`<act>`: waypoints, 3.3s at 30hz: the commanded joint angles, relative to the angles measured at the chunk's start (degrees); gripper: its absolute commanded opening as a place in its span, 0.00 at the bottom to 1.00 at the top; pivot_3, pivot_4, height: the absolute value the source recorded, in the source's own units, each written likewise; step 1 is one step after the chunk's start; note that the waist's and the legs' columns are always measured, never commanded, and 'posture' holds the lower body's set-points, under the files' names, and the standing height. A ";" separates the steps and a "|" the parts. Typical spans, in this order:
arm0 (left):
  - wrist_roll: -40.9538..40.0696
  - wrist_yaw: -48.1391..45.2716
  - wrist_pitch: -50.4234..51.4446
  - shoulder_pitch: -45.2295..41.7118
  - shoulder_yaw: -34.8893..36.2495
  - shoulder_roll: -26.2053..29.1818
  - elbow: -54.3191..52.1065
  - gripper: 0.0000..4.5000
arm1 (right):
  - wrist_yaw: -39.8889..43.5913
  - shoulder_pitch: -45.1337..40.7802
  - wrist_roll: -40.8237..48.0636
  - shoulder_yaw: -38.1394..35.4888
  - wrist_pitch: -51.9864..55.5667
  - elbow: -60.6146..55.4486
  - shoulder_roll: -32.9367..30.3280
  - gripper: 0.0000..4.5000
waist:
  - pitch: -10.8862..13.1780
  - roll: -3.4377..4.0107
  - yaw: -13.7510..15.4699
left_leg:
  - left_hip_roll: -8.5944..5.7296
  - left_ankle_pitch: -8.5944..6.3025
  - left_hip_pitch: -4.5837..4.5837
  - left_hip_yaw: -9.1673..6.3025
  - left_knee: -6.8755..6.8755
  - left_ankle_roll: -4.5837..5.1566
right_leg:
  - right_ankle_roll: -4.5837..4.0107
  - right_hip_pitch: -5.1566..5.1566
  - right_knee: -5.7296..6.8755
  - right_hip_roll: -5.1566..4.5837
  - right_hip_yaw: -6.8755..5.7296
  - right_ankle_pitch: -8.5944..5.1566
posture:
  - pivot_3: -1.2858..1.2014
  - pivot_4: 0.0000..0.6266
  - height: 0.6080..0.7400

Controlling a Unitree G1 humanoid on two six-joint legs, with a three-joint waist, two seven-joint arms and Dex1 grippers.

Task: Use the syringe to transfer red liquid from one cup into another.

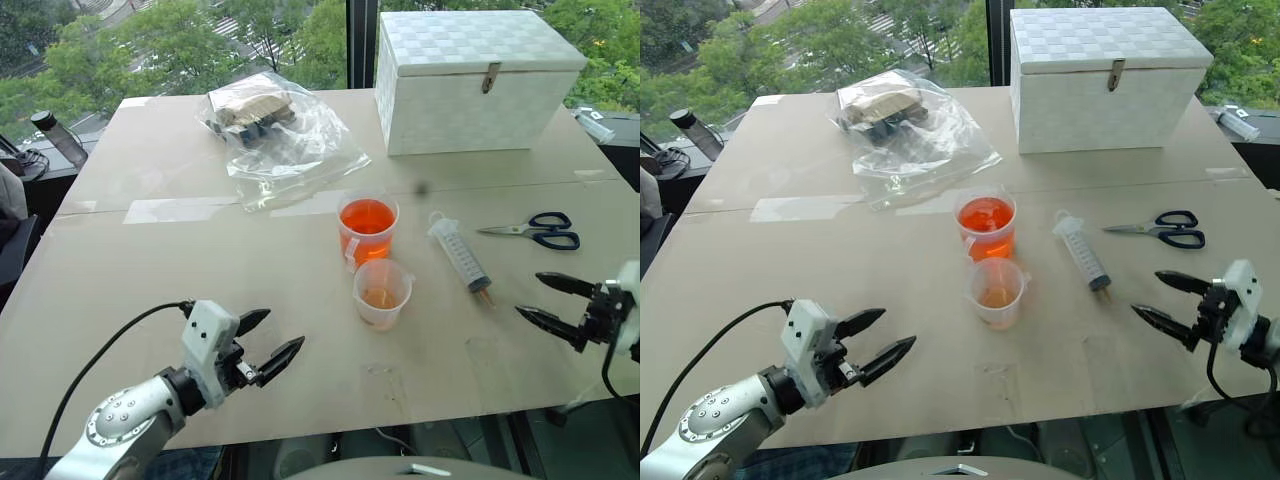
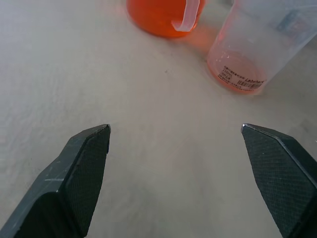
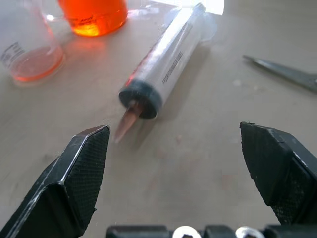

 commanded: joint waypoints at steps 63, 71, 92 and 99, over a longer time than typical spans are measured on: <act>-38.16 7.62 14.47 -47.00 9.90 28.78 6.20 0.96 | -37.16 -67.00 2.27 13.63 61.60 -5.38 13.72 0.33 | 0.30 -0.25 0.41 | -0.08 0.27 -1.20 -0.09 0.13 -0.40 | 0.22 -1.19 0.21 0.27 -0.17 0.11 | 0.52 0.24 1.00; -34.70 4.08 14.23 -58.53 6.40 28.02 16.42 0.96 | -33.84 -60.06 1.05 8.80 31.27 -12.52 20.71 0.33 | 0.30 -0.24 -0.92 | -0.08 0.32 -0.97 0.07 0.16 -0.48 | 0.24 -1.18 0.53 0.44 -0.08 0.12 | 0.52 0.24 1.00; -22.69 -2.57 14.12 -80.93 -6.82 13.08 27.52 0.96 | -28.48 -42.24 0.71 21.42 11.53 -14.28 35.66 0.33 | 0.28 -0.30 -1.07 | -0.13 0.44 -1.03 0.05 0.29 -0.64 | 0.23 -1.39 1.03 0.62 -0.09 0.11 | 0.52 0.24 1.00; -16.09 -4.08 12.85 -80.55 -11.15 8.19 27.40 0.96 | -28.00 -41.76 -2.74 22.90 7.85 -12.25 35.05 0.33 | 0.27 -0.31 -1.45 | -0.12 0.44 -1.05 0.03 0.31 -0.64 | 0.23 -1.39 1.04 0.59 -0.08 0.11 | 0.52 0.24 1.00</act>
